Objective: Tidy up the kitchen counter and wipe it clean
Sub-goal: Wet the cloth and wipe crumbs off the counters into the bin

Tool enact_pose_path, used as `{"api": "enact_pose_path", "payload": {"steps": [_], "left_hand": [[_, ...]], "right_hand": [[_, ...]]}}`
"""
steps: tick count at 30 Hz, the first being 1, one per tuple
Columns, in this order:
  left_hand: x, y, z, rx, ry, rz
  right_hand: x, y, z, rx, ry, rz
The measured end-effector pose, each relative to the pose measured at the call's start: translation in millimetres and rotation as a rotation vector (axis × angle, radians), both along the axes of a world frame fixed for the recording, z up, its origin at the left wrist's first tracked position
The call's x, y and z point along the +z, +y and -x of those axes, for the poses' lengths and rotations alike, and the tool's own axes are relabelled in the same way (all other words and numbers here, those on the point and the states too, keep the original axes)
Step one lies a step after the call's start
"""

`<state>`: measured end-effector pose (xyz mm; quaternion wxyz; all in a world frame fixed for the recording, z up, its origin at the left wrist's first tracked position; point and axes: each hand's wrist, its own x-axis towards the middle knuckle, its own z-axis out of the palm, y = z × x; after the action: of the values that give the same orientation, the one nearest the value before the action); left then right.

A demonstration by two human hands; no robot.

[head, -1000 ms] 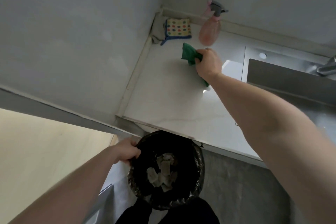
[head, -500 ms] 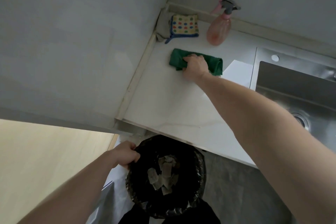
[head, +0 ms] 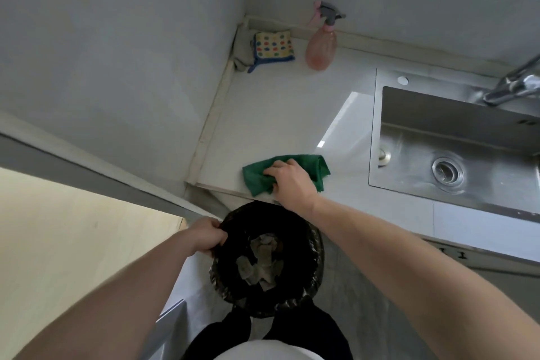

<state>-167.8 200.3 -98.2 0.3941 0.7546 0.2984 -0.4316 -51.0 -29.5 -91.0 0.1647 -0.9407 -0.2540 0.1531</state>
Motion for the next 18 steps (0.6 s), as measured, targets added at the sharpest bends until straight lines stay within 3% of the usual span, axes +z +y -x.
{"api": "enact_pose_path", "payload": {"steps": [6,10,18], "left_hand": [[13.7,-8.1,6.5,-0.008,-0.022,-0.029],[9.8,-11.2,11.6,-0.009,-0.034,-0.023],[4.0,-7.8,10.5,-0.006,0.015,0.019]], "right_hand": [[20.6,-5.0,82.4,0.085,0.149,-0.064],[33.4,-22.0,109.8,-0.012,0.120,-0.161],[89.0,-82.6,12.1,-0.345,-0.160,-0.318]]}}
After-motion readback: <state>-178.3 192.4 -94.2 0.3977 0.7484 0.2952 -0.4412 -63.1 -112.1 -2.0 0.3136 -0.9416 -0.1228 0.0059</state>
